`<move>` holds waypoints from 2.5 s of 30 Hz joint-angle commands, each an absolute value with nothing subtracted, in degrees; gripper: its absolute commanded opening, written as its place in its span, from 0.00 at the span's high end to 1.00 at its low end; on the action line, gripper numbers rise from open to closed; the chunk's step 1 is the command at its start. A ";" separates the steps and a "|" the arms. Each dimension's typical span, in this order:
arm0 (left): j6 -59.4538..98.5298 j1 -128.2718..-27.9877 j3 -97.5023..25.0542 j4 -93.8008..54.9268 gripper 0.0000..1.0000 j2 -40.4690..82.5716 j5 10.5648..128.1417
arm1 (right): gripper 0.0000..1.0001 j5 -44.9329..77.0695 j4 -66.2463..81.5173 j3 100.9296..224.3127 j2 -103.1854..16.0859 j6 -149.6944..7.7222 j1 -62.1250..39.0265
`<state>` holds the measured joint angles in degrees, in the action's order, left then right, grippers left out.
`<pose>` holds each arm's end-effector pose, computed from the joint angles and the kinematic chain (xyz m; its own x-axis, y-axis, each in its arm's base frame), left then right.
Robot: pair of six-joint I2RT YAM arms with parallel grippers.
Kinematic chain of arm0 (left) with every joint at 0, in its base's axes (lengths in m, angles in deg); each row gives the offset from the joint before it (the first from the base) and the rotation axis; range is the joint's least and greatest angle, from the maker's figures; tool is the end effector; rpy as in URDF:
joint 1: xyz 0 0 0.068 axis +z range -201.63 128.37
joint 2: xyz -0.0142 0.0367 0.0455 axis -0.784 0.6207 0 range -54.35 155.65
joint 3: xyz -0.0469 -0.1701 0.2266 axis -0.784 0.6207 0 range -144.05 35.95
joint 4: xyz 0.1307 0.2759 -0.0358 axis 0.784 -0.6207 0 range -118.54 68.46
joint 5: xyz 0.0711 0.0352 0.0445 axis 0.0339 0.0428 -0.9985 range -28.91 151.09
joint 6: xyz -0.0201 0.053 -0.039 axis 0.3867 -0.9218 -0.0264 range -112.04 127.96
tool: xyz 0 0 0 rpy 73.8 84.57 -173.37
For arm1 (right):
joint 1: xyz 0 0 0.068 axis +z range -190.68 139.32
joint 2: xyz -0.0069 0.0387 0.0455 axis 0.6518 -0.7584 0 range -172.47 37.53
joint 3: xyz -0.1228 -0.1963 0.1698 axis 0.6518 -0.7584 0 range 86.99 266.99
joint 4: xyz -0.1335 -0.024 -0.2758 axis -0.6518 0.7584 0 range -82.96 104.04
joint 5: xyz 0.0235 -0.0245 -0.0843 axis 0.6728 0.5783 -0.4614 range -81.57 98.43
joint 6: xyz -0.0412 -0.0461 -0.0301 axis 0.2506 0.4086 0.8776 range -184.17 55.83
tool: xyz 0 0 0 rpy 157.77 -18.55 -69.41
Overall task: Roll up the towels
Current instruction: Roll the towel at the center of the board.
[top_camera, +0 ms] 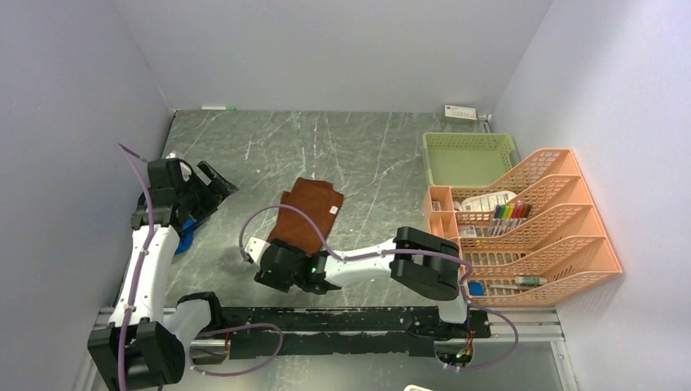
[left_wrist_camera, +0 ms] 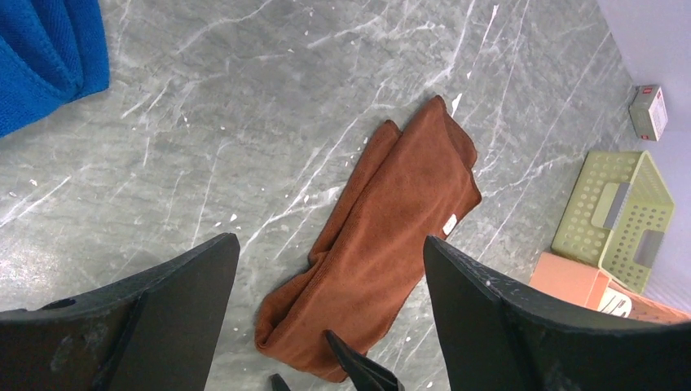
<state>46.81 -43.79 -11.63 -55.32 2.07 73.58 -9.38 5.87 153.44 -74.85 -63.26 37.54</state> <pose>0.2587 0.0234 0.2730 -0.5378 -0.6923 -0.4811 -0.4019 0.7122 -0.5756 0.1113 0.4502 0.1128 -0.1297 -0.6957 -0.7065 -0.8899 0.3960 -0.2266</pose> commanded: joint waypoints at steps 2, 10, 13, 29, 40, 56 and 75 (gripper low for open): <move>44.45 -42.27 -12.28 -54.14 0.06 1.73 76.94 | 0.35 -4.76 11.34 150.19 -75.57 -65.57 36.48; 42.87 -40.22 -9.47 -52.46 0.08 2.56 81.29 | 0.55 6.57 10.25 150.74 -77.52 -64.25 31.99; 42.15 -39.90 -8.00 -51.77 0.09 2.26 83.15 | 0.75 10.68 11.13 150.35 -76.75 -63.64 29.02; 38.76 -45.76 -1.08 -48.69 0.22 0.19 93.35 | 1.00 62.73 19.47 153.31 -71.66 -70.63 10.40; 46.71 -63.01 4.61 -46.13 0.25 -1.95 85.88 | 1.00 62.50 25.76 165.03 -81.30 -76.84 5.92; 54.19 -73.90 14.16 -36.70 0.27 3.19 75.49 | 1.00 63.36 28.66 167.78 -88.16 -78.15 1.57; 56.83 -76.42 17.41 -19.07 0.58 16.97 76.68 | 1.00 64.57 28.59 167.58 -88.92 -76.79 1.52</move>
